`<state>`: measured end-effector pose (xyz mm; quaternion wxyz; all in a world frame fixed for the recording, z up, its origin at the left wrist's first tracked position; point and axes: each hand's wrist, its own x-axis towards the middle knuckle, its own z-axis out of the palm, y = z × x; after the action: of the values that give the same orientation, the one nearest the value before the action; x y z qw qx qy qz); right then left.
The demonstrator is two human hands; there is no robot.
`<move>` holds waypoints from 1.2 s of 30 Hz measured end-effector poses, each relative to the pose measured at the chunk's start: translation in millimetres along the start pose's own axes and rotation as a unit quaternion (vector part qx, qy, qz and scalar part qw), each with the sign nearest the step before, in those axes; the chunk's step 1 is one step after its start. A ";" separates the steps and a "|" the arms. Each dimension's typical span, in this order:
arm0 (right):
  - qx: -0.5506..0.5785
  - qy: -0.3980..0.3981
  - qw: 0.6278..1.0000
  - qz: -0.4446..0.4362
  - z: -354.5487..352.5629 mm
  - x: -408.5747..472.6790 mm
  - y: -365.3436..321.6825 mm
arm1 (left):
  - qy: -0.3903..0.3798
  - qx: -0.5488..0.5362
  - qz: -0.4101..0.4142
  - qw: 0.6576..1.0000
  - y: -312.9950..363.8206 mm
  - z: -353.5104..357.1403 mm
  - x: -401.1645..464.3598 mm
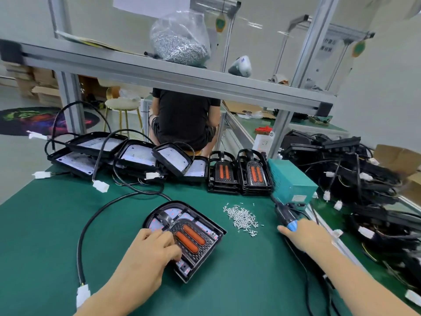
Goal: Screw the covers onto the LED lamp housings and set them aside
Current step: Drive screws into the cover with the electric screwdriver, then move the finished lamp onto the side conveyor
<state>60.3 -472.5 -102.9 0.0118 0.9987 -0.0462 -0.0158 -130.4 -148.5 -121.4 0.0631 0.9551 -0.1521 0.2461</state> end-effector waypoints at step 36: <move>0.777 -0.408 0.461 0.135 0.8 -99.7 -139.8 | 0.005 0.051 -0.445 0.894 -47.8 -24.9 -17.8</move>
<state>-26.1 -324.1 -104.1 -0.7868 0.4569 -0.1735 -0.3770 -141.0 -93.7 -110.6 0.1183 0.9237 0.3019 0.2041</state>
